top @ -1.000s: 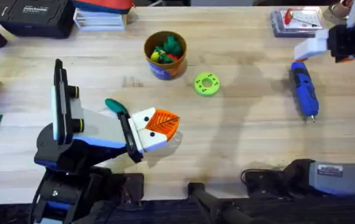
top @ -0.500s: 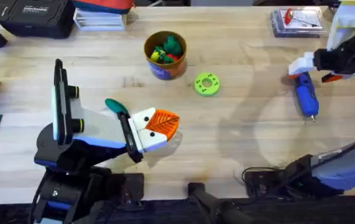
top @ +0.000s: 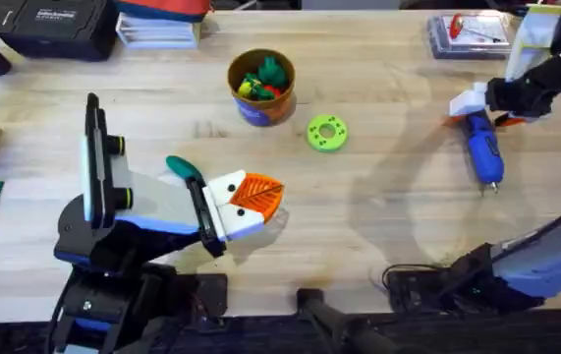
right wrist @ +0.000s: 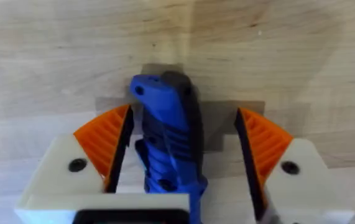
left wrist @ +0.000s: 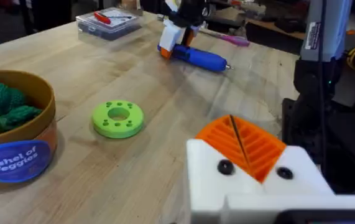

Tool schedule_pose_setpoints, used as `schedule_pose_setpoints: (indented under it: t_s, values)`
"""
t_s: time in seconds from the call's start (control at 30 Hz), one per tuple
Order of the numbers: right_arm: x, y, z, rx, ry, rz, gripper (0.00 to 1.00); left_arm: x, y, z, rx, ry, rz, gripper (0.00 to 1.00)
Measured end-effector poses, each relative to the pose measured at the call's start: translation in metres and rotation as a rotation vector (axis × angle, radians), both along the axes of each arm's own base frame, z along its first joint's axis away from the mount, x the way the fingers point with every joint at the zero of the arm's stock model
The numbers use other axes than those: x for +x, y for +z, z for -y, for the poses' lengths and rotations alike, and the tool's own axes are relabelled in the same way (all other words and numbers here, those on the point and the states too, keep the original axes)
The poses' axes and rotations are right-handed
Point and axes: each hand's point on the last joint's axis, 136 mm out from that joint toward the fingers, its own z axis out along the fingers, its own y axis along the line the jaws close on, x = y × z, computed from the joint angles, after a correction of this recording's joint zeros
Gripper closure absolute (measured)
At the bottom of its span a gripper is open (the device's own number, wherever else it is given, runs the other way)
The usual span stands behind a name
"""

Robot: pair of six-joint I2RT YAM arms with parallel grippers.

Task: Pick up the gripper from the table and insert it into the empty holder that is missing its gripper. Then pick up a screw, insert it into the mounting hole, and use the screwdriver to tighten it. Finally, clean up the table by picking up the vegetable and placing it into the bucket.

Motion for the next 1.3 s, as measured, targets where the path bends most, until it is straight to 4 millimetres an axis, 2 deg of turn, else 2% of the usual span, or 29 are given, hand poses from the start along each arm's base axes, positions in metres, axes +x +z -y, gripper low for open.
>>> schedule_pose_setpoints:
  t_s: [0.3, 0.43, 0.7, 0.9, 1.1, 1.17, 1.2, 1.23, 1.3]
  values:
    - [-0.006, -0.001, -0.004, 0.014, 0.019, -0.025, 0.084, 0.0, 0.0, 0.0, 0.0, 0.0, 0.0, 0.995]
    - [-0.006, -0.001, -0.004, 0.013, 0.025, -0.026, 0.167, 0.0, 0.0, 0.0, 0.0, 0.0, 0.0, 0.995]
    - [-0.007, -0.003, -0.004, 0.009, 0.025, -0.029, 0.213, 0.0, 0.0, 0.0, 0.0, 0.0, 0.0, 0.995]
    - [-0.016, -0.003, -0.008, 0.027, 0.045, -0.061, 0.211, 0.0, 0.0, 0.0, 0.0, 0.0, 0.0, 0.995]
    - [-0.018, -0.003, -0.01, 0.027, 0.091, -0.072, 0.169, 0.0, 0.0, 0.0, 0.0, 0.0, 0.0, 0.995]
    - [-0.019, -0.003, -0.01, 0.027, 0.098, -0.074, 0.221, 0.0, 0.0, 0.0, 0.0, 0.0, 0.0, 0.995]
    - [-0.02, -0.003, -0.01, 0.027, 0.1, -0.077, 0.278, 0.0, 0.0, 0.0, 0.0, 0.0, 0.0, 0.995]
    - [-0.02, -0.003, -0.01, 0.027, 0.102, -0.077, 0.34, 0.0, 0.0, 0.0, 0.0, 0.0, 0.0, 0.995]
    - [-0.019, -0.003, -0.009, 0.021, 0.108, -0.077, 0.538, 0.0, 0.0, 0.0, 0.0, 0.0, 0.0, 0.995]
